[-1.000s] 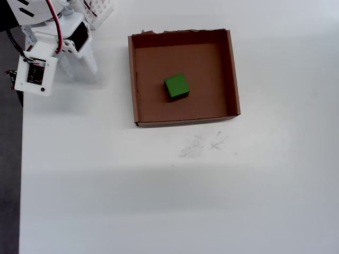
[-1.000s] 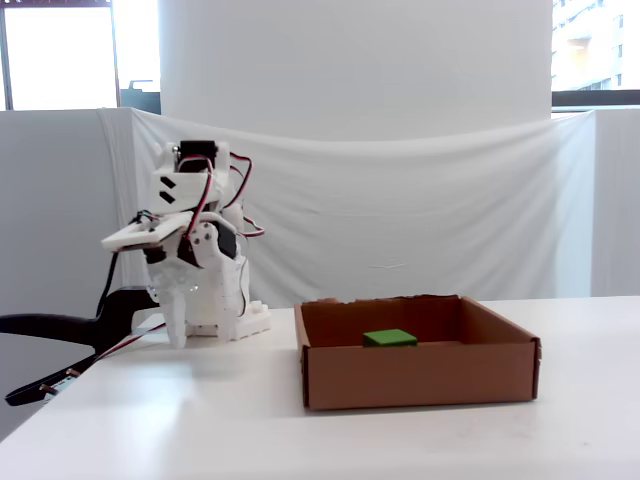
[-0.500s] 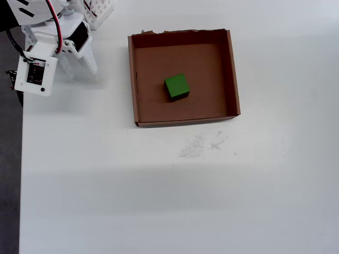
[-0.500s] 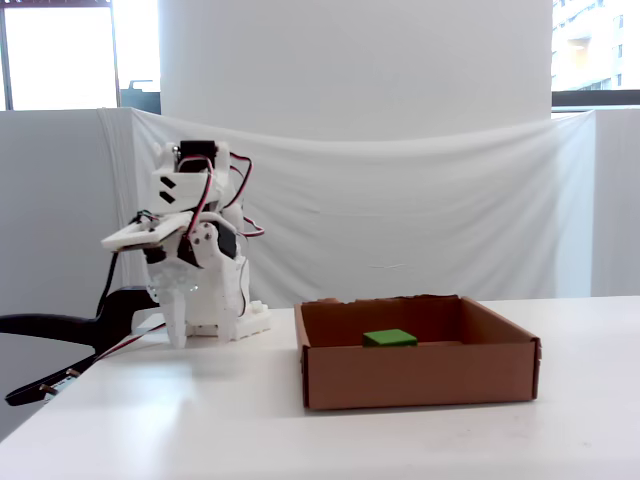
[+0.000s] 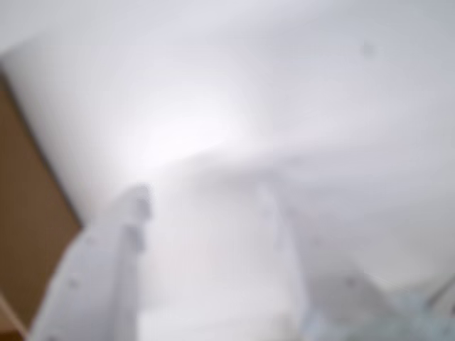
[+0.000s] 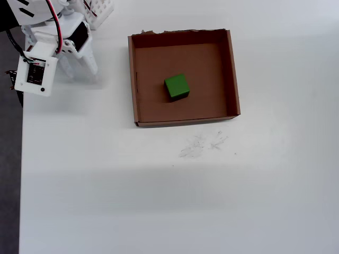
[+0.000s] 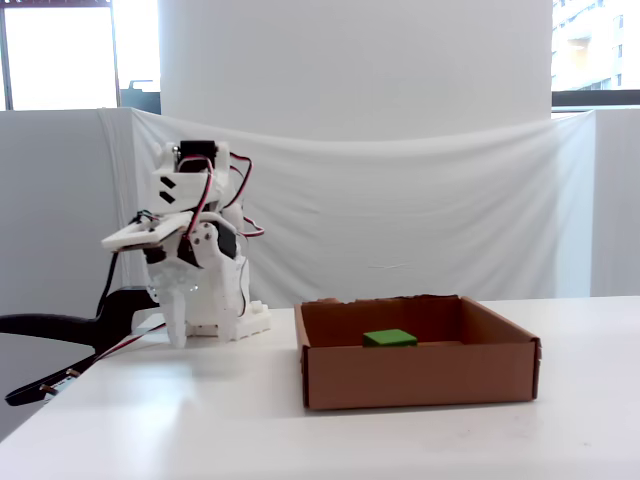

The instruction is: Grasp a green cube and put it in a box.

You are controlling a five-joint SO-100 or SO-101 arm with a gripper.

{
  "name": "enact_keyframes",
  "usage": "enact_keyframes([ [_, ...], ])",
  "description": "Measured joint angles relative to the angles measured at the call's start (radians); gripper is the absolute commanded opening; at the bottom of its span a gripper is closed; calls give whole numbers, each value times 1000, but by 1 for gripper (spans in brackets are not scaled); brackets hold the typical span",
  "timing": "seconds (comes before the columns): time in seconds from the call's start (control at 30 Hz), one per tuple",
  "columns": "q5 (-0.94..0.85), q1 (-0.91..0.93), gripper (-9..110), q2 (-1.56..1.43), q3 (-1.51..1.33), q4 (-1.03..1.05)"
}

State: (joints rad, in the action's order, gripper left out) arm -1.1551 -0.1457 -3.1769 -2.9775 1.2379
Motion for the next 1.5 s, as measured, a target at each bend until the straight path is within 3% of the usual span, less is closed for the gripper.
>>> enact_keyframes([
  [1.5, 18, 0, 21, 0, 0, 0],
])
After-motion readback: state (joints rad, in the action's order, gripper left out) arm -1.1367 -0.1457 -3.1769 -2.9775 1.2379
